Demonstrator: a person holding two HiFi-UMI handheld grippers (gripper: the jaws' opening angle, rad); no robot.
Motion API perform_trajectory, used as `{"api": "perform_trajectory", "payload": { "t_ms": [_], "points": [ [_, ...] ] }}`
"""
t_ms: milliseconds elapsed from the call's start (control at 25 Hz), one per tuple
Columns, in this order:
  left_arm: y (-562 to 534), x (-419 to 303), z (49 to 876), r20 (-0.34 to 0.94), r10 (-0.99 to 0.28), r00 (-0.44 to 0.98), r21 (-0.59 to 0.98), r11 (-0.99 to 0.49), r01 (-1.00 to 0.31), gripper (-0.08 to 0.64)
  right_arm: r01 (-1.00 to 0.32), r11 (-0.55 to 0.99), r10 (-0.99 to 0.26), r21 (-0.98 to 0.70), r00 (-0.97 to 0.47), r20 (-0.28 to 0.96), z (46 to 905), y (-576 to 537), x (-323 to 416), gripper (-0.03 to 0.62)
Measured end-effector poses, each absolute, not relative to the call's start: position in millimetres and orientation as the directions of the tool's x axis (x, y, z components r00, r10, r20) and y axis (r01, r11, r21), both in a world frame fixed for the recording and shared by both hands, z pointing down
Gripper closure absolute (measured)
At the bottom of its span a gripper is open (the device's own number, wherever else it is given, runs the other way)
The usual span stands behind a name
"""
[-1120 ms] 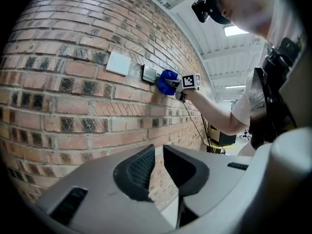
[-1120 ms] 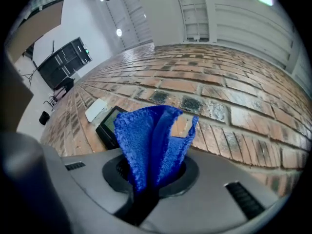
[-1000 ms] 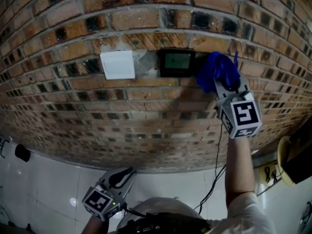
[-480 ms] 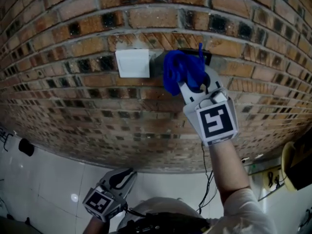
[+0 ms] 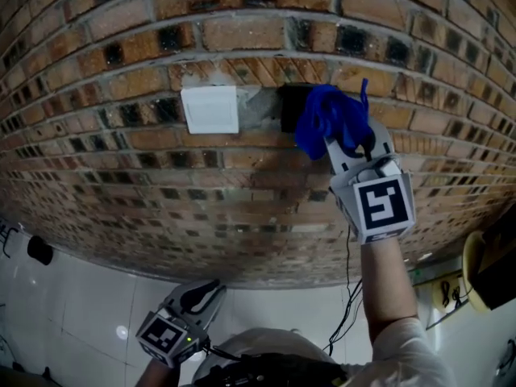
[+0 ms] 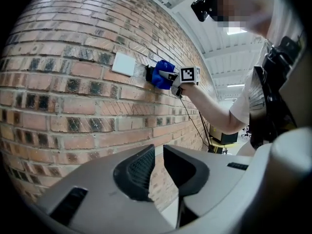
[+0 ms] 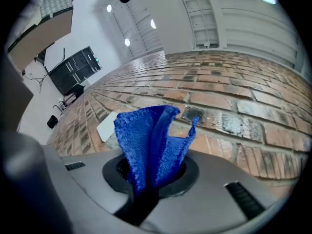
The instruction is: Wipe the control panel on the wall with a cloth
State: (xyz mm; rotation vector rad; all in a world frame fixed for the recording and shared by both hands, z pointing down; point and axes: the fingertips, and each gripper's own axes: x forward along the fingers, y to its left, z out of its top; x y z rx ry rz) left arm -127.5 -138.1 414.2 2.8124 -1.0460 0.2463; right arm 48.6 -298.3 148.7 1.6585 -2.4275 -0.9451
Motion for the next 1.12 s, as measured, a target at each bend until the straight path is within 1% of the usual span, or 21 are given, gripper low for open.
{"api": "perform_trajectory", "payload": {
  "t_ms": [240,360,600,760,840,1000,1120],
  "points": [
    [-142,-103,414,0.209,-0.598,0.774,0.058,-0.782,-0.620,0.509,-0.850,0.140,-0.896,0.508,-0.327,-0.300,148,-296,114,0.503],
    [-142,-92,416,0.218,-0.586,0.780,0.055,-0.791,-0.610,0.509,-0.849,0.123,-0.901,0.514,-0.313,-0.301,150,-304,133,0.503],
    [-144,-74,410,0.212,-0.601,0.771,0.052,-0.781,-0.623,0.509,-0.845,0.175,-0.877,0.505,-0.367,-0.311,150,-305,135,0.503],
    [-147,-66,407,0.212,-0.634,0.744,0.044,-0.754,-0.655,0.509,-0.835,0.199,-0.842,0.512,-0.413,-0.347,147,-292,136,0.503],
    [-147,-61,407,0.215,-0.652,0.727,0.042,-0.738,-0.674,0.509,-0.851,0.237,-0.832,0.469,-0.427,-0.354,156,-278,140,0.503],
    [-142,-41,408,0.249,-0.677,0.693,0.049,-0.706,-0.707,0.509,-0.868,0.325,-0.835,0.375,-0.450,-0.317,200,-244,164,0.503],
    [-138,-29,408,0.281,-0.706,0.650,0.041,-0.668,-0.743,0.509,-0.857,0.389,-0.841,0.338,-0.480,-0.250,249,-223,182,0.503]
  ]
}}
